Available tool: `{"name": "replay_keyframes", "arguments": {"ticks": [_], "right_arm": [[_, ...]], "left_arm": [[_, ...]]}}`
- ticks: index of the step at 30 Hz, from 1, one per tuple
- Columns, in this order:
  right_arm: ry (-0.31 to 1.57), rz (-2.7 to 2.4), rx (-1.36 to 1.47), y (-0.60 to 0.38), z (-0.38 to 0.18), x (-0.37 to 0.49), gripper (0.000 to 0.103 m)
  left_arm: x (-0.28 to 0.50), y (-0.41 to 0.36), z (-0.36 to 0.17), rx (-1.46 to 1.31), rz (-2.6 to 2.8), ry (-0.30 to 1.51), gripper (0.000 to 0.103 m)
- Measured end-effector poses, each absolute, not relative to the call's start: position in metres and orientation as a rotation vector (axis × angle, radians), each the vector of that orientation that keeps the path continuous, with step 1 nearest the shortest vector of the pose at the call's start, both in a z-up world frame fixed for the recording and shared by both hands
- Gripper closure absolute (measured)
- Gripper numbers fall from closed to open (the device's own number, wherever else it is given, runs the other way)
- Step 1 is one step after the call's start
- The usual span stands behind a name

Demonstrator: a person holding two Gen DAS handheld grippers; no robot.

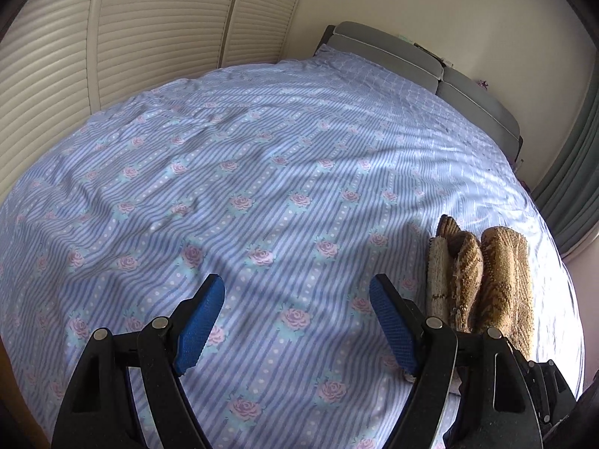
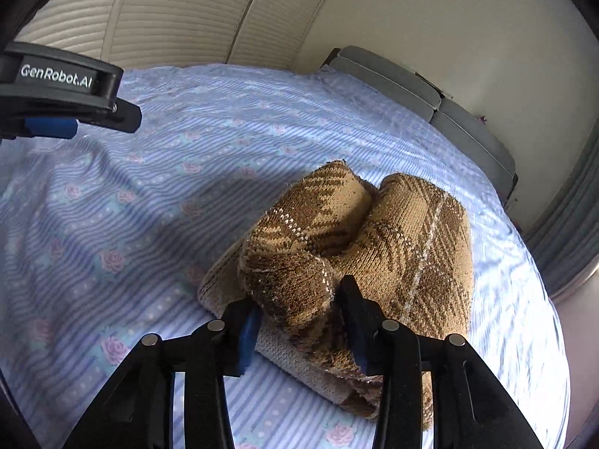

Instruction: Fold small clothes

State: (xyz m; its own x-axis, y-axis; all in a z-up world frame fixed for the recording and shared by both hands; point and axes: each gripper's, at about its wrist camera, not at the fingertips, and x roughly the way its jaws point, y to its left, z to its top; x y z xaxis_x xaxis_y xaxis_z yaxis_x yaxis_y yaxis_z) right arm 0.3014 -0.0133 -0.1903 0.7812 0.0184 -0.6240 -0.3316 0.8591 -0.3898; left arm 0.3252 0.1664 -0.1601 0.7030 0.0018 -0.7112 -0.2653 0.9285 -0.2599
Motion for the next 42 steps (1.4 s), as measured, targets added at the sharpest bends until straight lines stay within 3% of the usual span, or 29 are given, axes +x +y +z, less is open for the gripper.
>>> {"name": "replay_keyframes", "arguments": {"ticks": [5,9,14,20,22,26,30,32,38,40,42], "right_arm": [[0.649,0.218,-0.428,-0.027,-0.169,0.286,0.059],[0.62,0.235,-0.333,-0.052,-0.141,0.273,0.049],[0.618,0.194,-0.224,-0.089,-0.112,0.293,0.048],[0.653,0.117,-0.148,-0.101,-0.1,0.361,0.048],[0.7,0.118,-0.137,-0.097,-0.102,0.39,0.048],[0.83,0.12,-0.15,-0.084,-0.12,0.442,0.049],[0.918,0.107,-0.195,-0.07,-0.141,0.466,0.053],[0.937,0.064,-0.234,-0.068,-0.148,0.469,0.061],[1.006,0.065,-0.277,-0.073,-0.169,0.477,0.065],[1.001,0.078,-0.263,-0.075,-0.169,0.477,0.08],[0.986,0.077,-0.245,-0.076,-0.166,0.475,0.084]], "left_arm": [[0.322,0.152,-0.148,-0.344,0.073,0.751,0.023],[0.327,0.139,-0.141,-0.38,-0.029,0.746,0.023],[0.348,0.111,-0.129,-0.301,-0.124,0.757,0.024],[0.402,0.08,-0.13,-0.28,-0.259,0.808,0.036],[0.412,0.069,-0.134,-0.237,-0.286,0.808,0.046],[0.417,0.059,-0.152,-0.188,-0.336,0.824,0.051],[0.425,0.052,-0.164,-0.166,-0.358,0.83,0.056],[0.428,0.048,-0.169,-0.164,-0.392,0.83,0.056],[0.432,0.04,-0.184,-0.145,-0.423,0.85,0.056],[0.432,0.044,-0.183,-0.16,-0.422,0.848,0.056],[0.432,0.05,-0.182,-0.186,-0.42,0.843,0.056]]}}
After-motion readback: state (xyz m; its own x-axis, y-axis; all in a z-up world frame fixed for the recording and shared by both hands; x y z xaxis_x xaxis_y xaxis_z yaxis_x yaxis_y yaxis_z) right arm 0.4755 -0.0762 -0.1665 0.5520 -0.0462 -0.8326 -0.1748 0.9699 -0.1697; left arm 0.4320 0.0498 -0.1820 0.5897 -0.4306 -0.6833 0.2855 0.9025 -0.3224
